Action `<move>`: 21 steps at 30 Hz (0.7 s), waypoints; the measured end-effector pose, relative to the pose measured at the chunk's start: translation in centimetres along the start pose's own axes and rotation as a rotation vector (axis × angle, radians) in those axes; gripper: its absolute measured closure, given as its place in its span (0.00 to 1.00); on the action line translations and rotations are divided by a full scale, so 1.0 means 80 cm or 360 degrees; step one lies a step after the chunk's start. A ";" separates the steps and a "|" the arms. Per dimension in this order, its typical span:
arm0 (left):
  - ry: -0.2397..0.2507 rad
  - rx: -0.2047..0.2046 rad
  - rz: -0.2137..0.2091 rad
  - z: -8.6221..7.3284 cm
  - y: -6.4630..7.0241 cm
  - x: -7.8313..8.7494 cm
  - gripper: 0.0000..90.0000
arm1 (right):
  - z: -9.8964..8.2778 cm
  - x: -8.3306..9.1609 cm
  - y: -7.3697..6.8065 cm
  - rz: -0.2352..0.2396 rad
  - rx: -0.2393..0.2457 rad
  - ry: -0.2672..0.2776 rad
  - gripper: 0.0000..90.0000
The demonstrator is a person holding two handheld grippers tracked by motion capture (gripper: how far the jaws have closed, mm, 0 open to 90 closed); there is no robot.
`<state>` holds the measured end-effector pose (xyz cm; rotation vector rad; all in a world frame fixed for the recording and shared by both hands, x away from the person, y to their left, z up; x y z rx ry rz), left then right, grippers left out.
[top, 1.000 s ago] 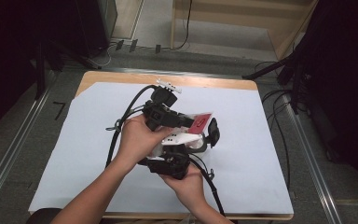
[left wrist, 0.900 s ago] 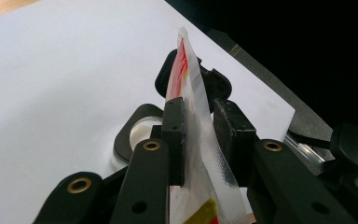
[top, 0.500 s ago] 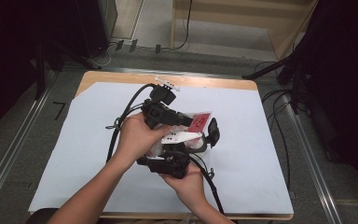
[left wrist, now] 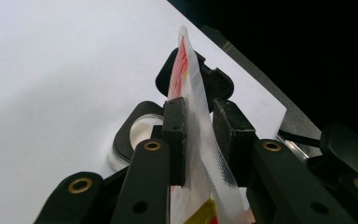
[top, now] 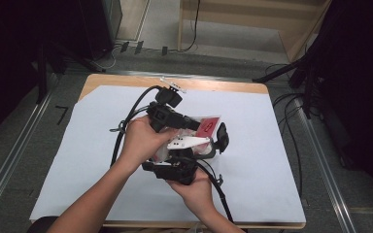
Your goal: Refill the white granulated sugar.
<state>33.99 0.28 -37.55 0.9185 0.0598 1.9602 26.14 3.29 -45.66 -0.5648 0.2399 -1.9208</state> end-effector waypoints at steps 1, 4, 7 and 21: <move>-0.0002 -0.0001 0.0000 0.000 0.000 0.000 0.84 | 0.000 0.000 0.000 0.0000 0.0000 0.0000 0.70; 0.0007 -0.0007 0.0005 -0.001 -0.001 0.001 0.85 | -0.001 0.000 0.001 0.0005 0.0016 -0.0011 0.70; 0.0009 -0.0006 0.0010 -0.001 -0.001 0.001 0.85 | -0.002 0.000 0.001 0.0011 0.0026 -0.0017 0.70; 0.0014 -0.0005 0.0003 -0.003 -0.002 0.002 0.86 | -0.004 0.000 0.002 0.0022 0.0031 -0.0017 0.69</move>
Point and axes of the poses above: each handheld gripper's, and its own axes: x roughly backward along the jaws, z roughly out of its top, y roughly to its right, the point moved 8 cm from there along -x, roughly forward along the jaws, and after that the axes turned 8 degrees about y, right-handed, at the moved point
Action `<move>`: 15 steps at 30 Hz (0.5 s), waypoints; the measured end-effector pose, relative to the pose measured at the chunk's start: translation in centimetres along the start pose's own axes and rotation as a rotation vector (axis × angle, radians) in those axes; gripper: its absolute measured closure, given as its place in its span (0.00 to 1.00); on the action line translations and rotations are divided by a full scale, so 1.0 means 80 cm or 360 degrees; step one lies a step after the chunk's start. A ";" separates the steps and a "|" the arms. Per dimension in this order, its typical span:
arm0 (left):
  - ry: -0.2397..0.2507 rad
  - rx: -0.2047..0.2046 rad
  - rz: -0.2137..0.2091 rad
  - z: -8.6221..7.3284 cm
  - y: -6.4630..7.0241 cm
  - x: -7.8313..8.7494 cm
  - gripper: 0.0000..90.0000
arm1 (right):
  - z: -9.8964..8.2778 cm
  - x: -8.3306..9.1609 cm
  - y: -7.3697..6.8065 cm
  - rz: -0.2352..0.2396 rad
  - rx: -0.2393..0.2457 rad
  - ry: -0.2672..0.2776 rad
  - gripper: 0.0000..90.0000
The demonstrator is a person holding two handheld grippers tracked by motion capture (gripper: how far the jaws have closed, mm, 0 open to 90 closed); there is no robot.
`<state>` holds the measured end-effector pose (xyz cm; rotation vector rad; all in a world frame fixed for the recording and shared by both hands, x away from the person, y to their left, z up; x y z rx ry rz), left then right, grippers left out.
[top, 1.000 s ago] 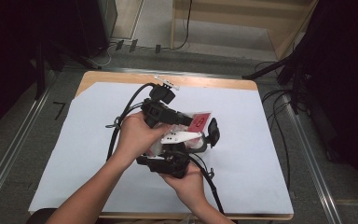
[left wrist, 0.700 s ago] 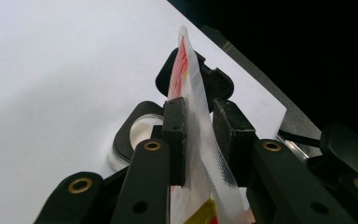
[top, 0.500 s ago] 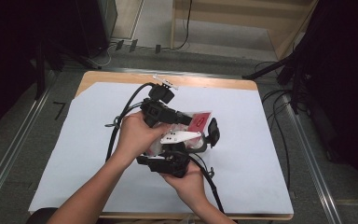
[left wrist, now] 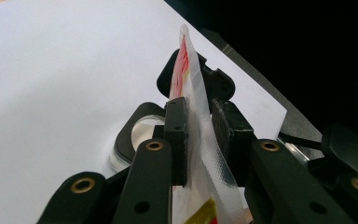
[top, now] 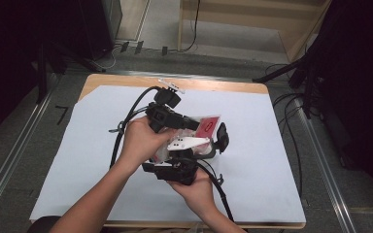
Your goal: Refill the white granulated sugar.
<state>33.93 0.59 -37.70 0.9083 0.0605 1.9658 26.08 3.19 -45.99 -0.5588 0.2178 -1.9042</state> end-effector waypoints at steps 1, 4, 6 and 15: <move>0.0003 0.0003 -0.0006 0.000 0.000 0.000 0.86 | -0.001 -0.001 0.000 0.0005 -0.0001 -0.0005 0.68; 0.0004 0.0006 -0.0007 -0.003 -0.001 0.001 0.86 | -0.003 -0.002 0.002 -0.0002 0.0010 -0.0010 0.67; -0.0006 -0.0005 -0.0007 -0.006 -0.001 0.002 0.87 | -0.006 -0.002 0.003 -0.0009 0.0012 -0.0021 0.67; -0.0049 -0.0013 0.0000 -0.018 -0.004 0.008 0.88 | -0.019 -0.009 0.004 -0.0029 0.0084 -0.0041 0.61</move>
Point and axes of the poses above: each handheld gripper's, and its own axes: x roughly backward along the jaws, z roughly out of its top, y roughly to its right, the point moved 8 cm from there along -x, roughly forward along the jaws, and after that the axes turned 8 degrees about y, right-handed, at the moved point
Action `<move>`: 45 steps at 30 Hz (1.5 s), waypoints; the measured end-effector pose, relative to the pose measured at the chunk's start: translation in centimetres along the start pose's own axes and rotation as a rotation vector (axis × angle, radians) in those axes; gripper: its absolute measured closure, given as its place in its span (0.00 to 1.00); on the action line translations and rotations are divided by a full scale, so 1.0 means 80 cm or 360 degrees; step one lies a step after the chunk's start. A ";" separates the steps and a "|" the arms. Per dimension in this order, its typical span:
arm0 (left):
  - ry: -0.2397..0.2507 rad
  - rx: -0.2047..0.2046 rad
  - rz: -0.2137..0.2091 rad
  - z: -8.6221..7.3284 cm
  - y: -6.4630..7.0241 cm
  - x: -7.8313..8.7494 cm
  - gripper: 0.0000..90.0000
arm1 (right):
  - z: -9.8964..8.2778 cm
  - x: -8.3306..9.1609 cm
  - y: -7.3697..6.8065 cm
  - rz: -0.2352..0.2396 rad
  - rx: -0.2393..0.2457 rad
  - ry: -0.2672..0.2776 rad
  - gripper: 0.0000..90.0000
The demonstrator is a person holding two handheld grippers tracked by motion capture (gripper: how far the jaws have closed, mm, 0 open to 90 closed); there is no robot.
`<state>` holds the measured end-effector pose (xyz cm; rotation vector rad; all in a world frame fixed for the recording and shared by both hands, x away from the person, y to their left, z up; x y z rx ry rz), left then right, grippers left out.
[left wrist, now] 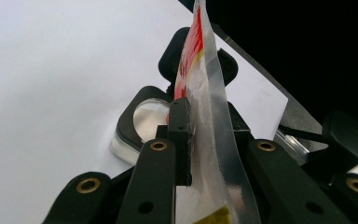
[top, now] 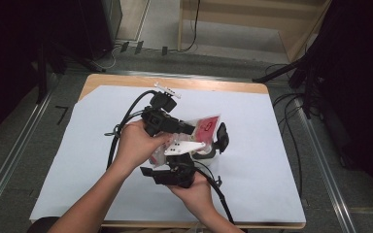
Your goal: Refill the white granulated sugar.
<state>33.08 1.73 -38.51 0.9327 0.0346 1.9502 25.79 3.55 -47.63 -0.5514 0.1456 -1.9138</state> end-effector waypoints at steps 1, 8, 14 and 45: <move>-0.0007 0.0000 -0.0003 -0.001 0.000 0.001 0.88 | -0.002 -0.001 0.000 0.0001 0.0004 -0.0003 0.61; -0.0046 -0.0001 0.0009 -0.012 -0.004 0.003 0.89 | -0.015 -0.006 0.006 -0.0016 0.0008 -0.0039 0.60; -0.0060 0.0010 0.0021 -0.017 -0.005 0.007 0.89 | -0.023 -0.011 0.007 -0.0026 0.0038 -0.0069 0.60; -0.0141 -0.0018 0.0035 -0.039 -0.015 0.010 0.87 | -0.052 -0.026 0.017 -0.0042 0.0149 -0.0157 0.59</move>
Point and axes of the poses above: each handheld gripper's, and its own axes: x roughly backward along the jaws, z roughly out of its top, y roughly to its right, the point moved 8 cm from there along -x, roughly forward along the jaws, and after that the axes turned 8 degrees about y, right-handed, at the moved point
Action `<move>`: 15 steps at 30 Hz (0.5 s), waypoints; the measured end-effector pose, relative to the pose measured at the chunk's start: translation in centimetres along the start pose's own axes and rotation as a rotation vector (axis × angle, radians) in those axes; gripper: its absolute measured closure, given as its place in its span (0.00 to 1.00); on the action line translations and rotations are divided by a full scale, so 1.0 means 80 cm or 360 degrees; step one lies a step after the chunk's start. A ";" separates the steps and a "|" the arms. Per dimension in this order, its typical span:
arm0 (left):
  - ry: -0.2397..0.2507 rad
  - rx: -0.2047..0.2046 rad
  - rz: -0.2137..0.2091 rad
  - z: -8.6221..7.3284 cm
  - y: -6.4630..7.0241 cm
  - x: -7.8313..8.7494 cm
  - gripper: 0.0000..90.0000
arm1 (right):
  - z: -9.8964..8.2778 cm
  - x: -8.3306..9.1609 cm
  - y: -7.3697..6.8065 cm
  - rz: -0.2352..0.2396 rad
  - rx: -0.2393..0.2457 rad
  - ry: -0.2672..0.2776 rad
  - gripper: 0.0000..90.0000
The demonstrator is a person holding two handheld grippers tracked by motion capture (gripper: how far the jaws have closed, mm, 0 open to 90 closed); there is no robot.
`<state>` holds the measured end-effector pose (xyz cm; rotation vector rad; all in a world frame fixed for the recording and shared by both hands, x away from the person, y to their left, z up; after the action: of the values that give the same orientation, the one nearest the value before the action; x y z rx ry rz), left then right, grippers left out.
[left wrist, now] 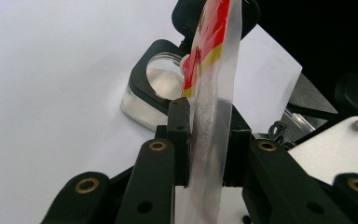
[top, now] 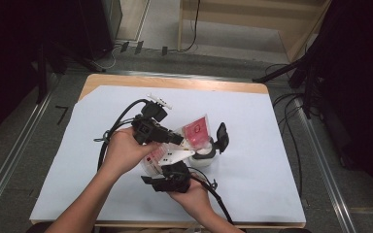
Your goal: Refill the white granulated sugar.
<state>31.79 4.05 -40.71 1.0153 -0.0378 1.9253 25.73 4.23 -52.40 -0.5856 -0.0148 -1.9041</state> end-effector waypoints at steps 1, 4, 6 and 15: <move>0.0001 -0.0001 -0.0002 0.000 0.000 0.000 0.88 | -0.001 0.000 0.001 -0.0001 -0.0003 0.0003 0.59; -0.0008 0.0005 -0.0017 -0.002 -0.001 0.000 0.89 | -0.003 -0.001 0.003 -0.0013 -0.0002 -0.0008 0.59; -0.0005 0.0014 -0.0028 -0.004 -0.003 0.001 0.90 | -0.005 -0.001 0.004 -0.0015 -0.0001 -0.0018 0.59; -0.0002 0.0004 -0.0026 -0.007 -0.007 0.005 0.94 | -0.007 -0.002 0.006 -0.0025 0.0020 -0.0033 0.61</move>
<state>31.74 4.86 -41.01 1.0157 -0.0274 1.9103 26.00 3.99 -53.12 -0.5984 -0.0451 -1.9119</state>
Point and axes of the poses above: each handheld gripper's, and its own axes: x roughly backward along the jaws, z roughly out of its top, y roughly to its right, the point moved 8 cm from there along -x, roughly forward along the jaws, and after that the axes turned 8 degrees about y, right-handed, at the moved point
